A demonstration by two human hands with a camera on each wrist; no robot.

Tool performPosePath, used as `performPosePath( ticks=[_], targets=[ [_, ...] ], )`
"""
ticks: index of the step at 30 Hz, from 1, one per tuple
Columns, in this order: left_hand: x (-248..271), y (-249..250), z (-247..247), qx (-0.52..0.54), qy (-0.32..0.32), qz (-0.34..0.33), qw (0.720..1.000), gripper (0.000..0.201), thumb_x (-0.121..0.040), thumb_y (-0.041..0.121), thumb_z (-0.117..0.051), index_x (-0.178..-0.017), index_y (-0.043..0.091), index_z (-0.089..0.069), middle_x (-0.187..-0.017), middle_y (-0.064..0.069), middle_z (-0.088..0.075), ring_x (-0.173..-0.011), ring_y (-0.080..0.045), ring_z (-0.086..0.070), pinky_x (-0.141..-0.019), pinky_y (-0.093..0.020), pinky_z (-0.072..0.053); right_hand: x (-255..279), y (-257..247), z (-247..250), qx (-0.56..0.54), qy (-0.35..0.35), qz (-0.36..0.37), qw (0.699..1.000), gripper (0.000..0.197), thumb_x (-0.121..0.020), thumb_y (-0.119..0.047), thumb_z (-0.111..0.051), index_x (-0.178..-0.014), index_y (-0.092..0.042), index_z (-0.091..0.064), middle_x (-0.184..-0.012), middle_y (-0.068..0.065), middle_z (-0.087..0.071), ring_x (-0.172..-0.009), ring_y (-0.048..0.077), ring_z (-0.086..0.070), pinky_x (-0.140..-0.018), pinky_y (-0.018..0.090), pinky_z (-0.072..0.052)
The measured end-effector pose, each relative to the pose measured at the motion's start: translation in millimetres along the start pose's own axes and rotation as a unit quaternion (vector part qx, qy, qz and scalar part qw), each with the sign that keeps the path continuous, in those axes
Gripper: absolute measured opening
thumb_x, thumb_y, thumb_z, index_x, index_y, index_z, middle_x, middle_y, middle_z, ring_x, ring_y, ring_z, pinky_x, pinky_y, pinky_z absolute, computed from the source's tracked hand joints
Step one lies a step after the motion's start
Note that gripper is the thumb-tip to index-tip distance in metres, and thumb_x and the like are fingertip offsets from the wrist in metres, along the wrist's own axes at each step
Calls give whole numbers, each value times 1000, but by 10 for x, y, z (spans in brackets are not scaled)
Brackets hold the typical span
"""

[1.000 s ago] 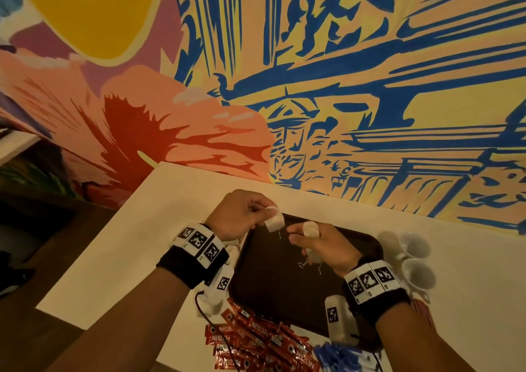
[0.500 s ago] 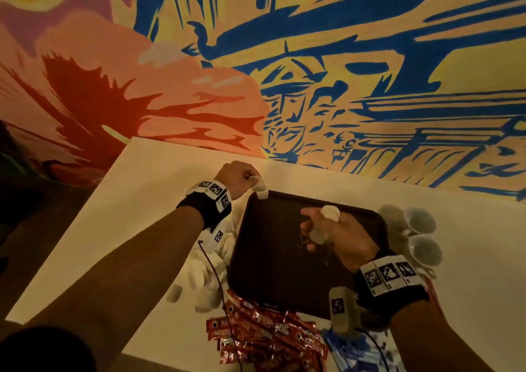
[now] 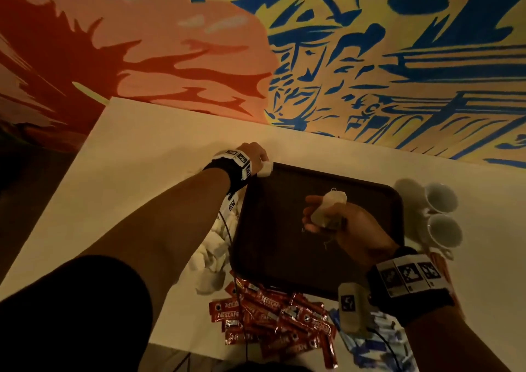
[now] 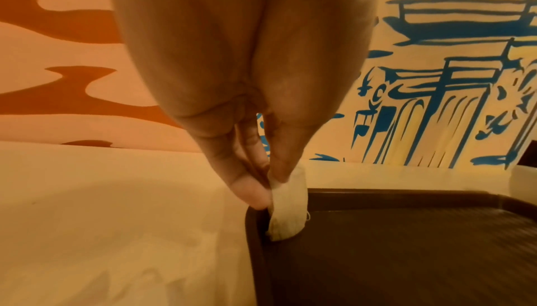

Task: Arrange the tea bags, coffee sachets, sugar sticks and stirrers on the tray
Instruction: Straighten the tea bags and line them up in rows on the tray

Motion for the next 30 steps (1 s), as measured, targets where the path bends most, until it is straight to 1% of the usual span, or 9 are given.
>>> performPosePath(
  ticks=[3, 7, 14, 18, 22, 24, 26, 28, 30],
  targets=[
    [-124, -58, -20, -10, 17, 10, 1000, 14, -84, 27, -62, -91, 39, -60, -119, -1, -66, -103, -27, -63, -91, -39, -53, -35, 30, -1, 0, 9, 0, 1000, 27, -100, -4, -47, -119, -2, -66, -122, 24, -66, -111, 37, -67, -82, 38, -62],
    [-105, -74, 6, -11, 49, 18, 999, 13, -87, 23, -64, -93, 34, -60, -119, -2, -61, -107, -27, -59, -85, -32, -47, -25, 28, -15, 12, 4, 1, 1000, 26, -101, -5, -47, -119, -4, -66, -125, 22, -66, -117, 37, -65, -90, 41, -60],
    [-107, -68, 33, 34, 70, 35, 996, 8, -86, 26, -71, -88, 26, -63, -116, -3, -64, -106, -26, -62, -82, -29, -46, -33, 10, -24, 18, -2, 15, 1000, 29, -103, -2, -44, -124, -4, -63, -126, 22, -66, -118, 35, -65, -80, 33, -62],
    [-85, -44, 55, 48, 66, 52, 995, 14, -85, 27, -72, -94, 26, -62, -120, -3, -61, -106, -27, -60, -84, -30, -47, -42, 16, -11, 22, -5, 14, 1000, 29, -103, -1, -43, -124, -3, -64, -126, 22, -66, -118, 35, -65, -80, 33, -62],
    [-22, 20, 85, 50, 93, 46, 993, 40, -84, 33, -73, -117, 20, -54, -119, -5, -55, -108, -29, -57, -85, -33, -45, -32, 13, -2, 32, -13, 16, 999, 30, -103, -2, -43, -126, -2, -63, -127, 22, -66, -120, 36, -63, -82, 33, -62],
    [1, 72, 65, 36, 84, 53, 994, 57, -83, 45, -72, -127, 19, -47, -124, -7, -50, -112, -32, -56, -90, -39, -47, -32, 19, 9, 31, -10, 16, 999, 30, -103, -2, -43, -126, -1, -62, -127, 23, -65, -119, 36, -64, -82, 34, -62],
    [-10, 106, 19, 9, 64, 84, 994, 77, -80, 59, -69, -137, 16, -40, -133, -10, -47, -120, -35, -53, -97, -46, -47, -36, 27, 21, 27, -10, 14, 999, 30, -103, -1, -43, -127, 0, -61, -126, 24, -65, -114, 34, -66, -83, 35, -62],
    [-17, 127, -24, -6, 53, 117, 992, 91, -78, 68, -66, -142, 12, -35, -140, -13, -45, -125, -36, -50, -99, -47, -46, -42, 40, 36, 27, -9, 14, 999, 31, -103, 0, -43, -127, 1, -61, -124, 24, -65, -109, 32, -68, -83, 36, -62],
    [-30, 157, -53, -8, 56, 133, 990, 94, -78, 71, -65, -141, 9, -35, -139, -13, -49, -125, -36, -51, -97, -45, -45, -44, 45, 51, 35, -8, 16, 999, 30, -102, -1, -44, -126, 0, -62, -123, 24, -66, -109, 32, -68, -84, 37, -62]
  ],
)
Point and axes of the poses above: each hand's wrist, its own x-axis away from the middle knuckle, its own z-axis out of the back of the hand, y = z × x, the point moved 3 cm from there along -x, towards the middle knuckle
